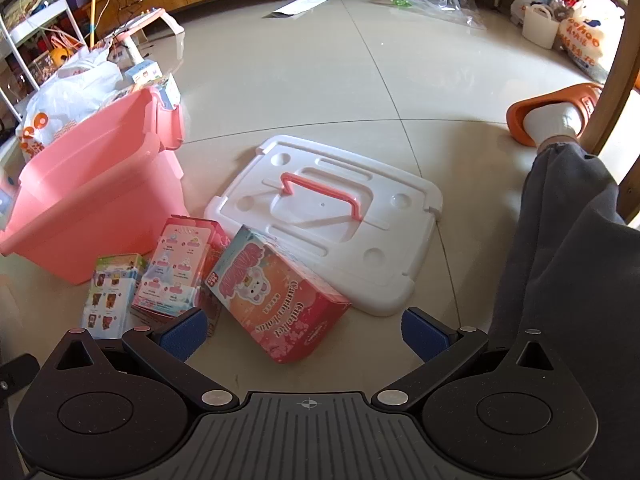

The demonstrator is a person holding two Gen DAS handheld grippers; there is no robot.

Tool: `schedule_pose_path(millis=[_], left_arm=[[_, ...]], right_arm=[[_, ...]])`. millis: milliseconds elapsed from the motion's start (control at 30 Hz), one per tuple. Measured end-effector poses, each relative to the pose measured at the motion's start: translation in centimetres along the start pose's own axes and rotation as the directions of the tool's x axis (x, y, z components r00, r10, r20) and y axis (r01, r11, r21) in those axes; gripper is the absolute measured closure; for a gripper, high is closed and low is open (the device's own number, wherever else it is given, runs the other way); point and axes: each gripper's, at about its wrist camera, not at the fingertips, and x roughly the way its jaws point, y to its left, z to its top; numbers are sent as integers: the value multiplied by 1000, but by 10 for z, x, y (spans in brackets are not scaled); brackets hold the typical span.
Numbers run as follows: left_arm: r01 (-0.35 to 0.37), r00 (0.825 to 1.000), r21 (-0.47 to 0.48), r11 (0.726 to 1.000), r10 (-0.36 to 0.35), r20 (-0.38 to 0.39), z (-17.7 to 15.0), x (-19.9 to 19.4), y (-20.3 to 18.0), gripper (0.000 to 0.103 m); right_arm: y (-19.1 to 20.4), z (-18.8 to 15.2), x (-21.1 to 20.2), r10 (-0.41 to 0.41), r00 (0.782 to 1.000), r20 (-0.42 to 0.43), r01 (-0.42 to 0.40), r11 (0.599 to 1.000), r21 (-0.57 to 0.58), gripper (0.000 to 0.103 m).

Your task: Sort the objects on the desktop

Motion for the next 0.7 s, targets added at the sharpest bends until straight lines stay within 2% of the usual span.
schedule_pose_path(millis=[700], left_arm=[[21,996,9,1000,-20,-82,5,20,-6,0]], right_arm=[[-3,3,14,26,1000,-13,-25,999,43,0]])
